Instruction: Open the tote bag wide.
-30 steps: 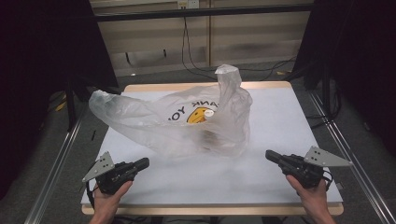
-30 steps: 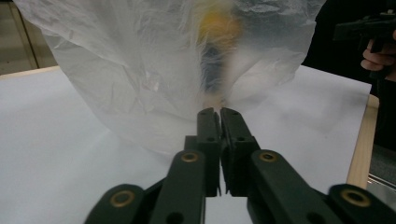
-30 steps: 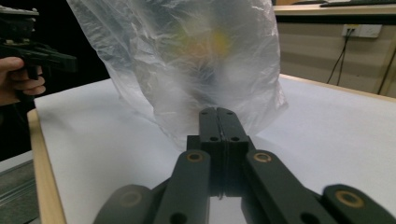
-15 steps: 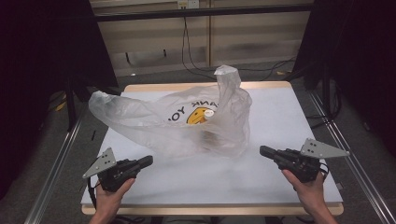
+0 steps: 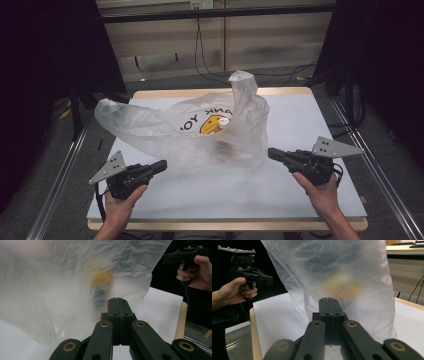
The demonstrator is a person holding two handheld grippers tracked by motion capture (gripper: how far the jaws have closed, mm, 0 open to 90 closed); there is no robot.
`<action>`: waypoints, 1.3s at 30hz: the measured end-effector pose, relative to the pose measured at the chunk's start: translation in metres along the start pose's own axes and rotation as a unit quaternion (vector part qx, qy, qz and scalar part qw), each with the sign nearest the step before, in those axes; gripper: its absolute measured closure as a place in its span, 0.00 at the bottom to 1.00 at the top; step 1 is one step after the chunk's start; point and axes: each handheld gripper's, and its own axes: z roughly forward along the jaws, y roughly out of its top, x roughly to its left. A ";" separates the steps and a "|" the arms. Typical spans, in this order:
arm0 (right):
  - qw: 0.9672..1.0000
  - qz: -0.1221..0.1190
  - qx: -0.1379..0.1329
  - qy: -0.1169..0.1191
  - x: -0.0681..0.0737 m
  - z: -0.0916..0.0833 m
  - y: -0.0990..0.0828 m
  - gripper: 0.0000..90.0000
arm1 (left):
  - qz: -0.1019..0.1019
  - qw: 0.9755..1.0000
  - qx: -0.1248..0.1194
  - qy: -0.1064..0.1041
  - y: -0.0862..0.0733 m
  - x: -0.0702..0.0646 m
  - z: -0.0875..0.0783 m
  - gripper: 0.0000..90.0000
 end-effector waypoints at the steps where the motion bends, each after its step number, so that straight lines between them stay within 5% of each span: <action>1: 1.000 0.002 -0.002 0.004 0.000 0.000 0.003 1.00 | 0.002 1.000 -0.002 -0.001 0.003 -0.001 0.001 1.00; 15: 1.000 -0.002 -0.011 0.025 -0.001 0.012 0.029 1.00 | 0.020 0.999 -0.028 -0.021 0.032 -0.006 0.012 1.00; 27: 0.999 -0.020 -0.028 0.038 0.002 0.024 0.062 1.00 | 0.057 0.995 -0.072 -0.038 0.078 -0.015 0.018 1.00; 39: 0.998 -0.023 -0.039 0.046 -0.001 0.043 0.082 1.00 | 0.056 0.992 -0.105 -0.033 0.106 -0.007 0.030 1.00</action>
